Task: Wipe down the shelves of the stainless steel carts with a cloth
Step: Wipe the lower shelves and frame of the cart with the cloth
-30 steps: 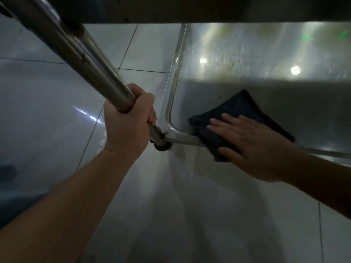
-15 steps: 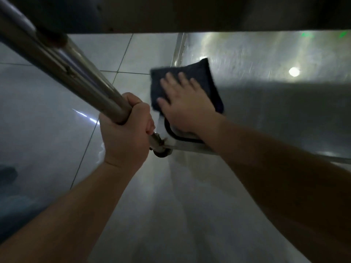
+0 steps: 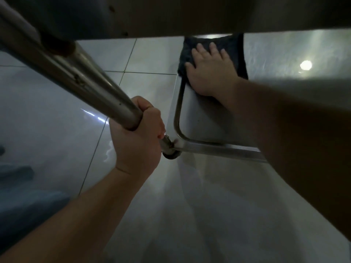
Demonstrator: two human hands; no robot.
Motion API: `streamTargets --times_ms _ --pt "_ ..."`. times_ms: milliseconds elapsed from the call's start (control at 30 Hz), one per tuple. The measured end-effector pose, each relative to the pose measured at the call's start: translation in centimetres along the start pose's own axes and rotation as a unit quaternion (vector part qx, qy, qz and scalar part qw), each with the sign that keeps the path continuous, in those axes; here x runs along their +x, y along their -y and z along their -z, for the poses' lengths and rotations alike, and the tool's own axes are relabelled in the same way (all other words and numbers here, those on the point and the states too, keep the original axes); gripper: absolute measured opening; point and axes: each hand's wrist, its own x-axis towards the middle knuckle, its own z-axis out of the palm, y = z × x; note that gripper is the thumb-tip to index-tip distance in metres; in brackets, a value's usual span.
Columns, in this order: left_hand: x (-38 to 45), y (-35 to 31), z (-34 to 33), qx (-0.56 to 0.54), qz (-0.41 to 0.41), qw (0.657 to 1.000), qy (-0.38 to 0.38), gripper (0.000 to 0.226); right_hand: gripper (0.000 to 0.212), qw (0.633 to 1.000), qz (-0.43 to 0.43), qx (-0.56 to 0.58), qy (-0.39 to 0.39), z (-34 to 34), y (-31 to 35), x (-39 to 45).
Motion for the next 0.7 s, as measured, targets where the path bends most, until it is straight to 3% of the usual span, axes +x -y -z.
streamTargets --times_ms 167,300,400,600,700 --pt "0.0 0.1 0.2 0.008 -0.004 1.000 -0.002 0.022 0.082 0.999 -0.003 0.042 -0.003 -2.3 4.0 -5.9" --pt "-0.2 0.1 0.4 0.019 -0.017 1.000 0.010 0.017 0.077 0.988 0.147 0.034 0.046 -2.4 3.3 -14.8" --pt "-0.3 0.0 0.3 0.010 -0.008 1.000 0.015 0.018 0.072 0.973 0.210 0.012 0.090 -0.9 0.8 -13.4" --pt "0.0 0.1 0.2 0.010 0.015 1.000 -0.008 0.023 0.068 0.998 0.023 0.027 0.058 1.5 2.0 1.0" --pt "0.1 0.1 0.3 0.019 0.020 1.000 -0.013 0.032 0.072 0.997 -0.007 0.031 0.067 1.6 2.6 3.5"
